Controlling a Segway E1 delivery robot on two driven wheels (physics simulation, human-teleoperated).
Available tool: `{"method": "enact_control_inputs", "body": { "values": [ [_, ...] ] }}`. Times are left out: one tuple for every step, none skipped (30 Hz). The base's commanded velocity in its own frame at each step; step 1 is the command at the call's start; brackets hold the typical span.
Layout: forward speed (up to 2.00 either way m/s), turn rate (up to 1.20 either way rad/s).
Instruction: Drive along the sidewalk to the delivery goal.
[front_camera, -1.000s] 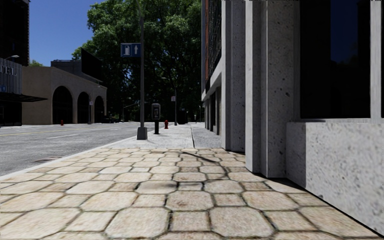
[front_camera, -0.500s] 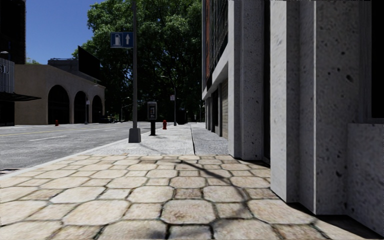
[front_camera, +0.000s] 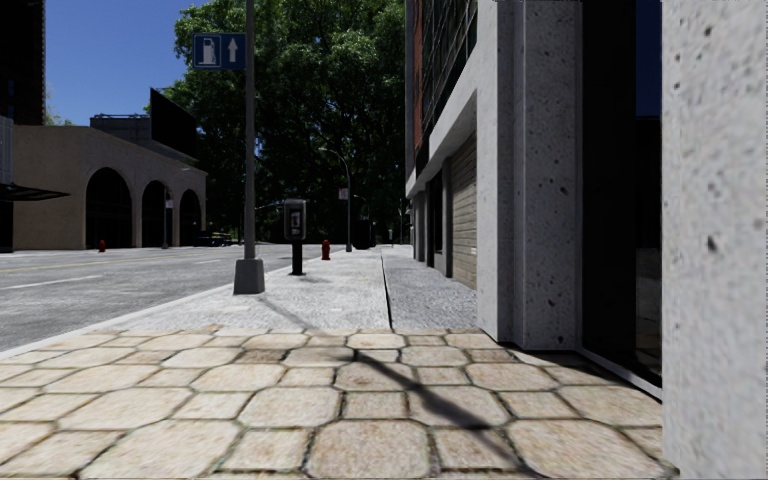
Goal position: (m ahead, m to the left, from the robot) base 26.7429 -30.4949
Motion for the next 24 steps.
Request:
{"method": "enact_control_inputs", "body": {
  "values": [
    [2.0,0.0],
    [2.0,0.0],
    [2.0,0.0],
    [2.0,0.0],
    [2.0,0.0],
    [2.0,0.0],
    [2.0,0.0],
    [2.0,0.0],
    [2.0,0.0],
    [2.0,0.0],
    [2.0,0.0],
    [2.0,0.0],
    [2.0,0.0],
    [2.0,0.0],
    [2.0,0.0],
    [2.0,0.0],
    [2.0,0.0],
    [2.0,0.0],
    [2.0,0.0],
    [2.0,0.0],
    [2.0,0.0],
    [2.0,0.0],
    [2.0,0.0],
    [2.0,0.0]
  ]
}}
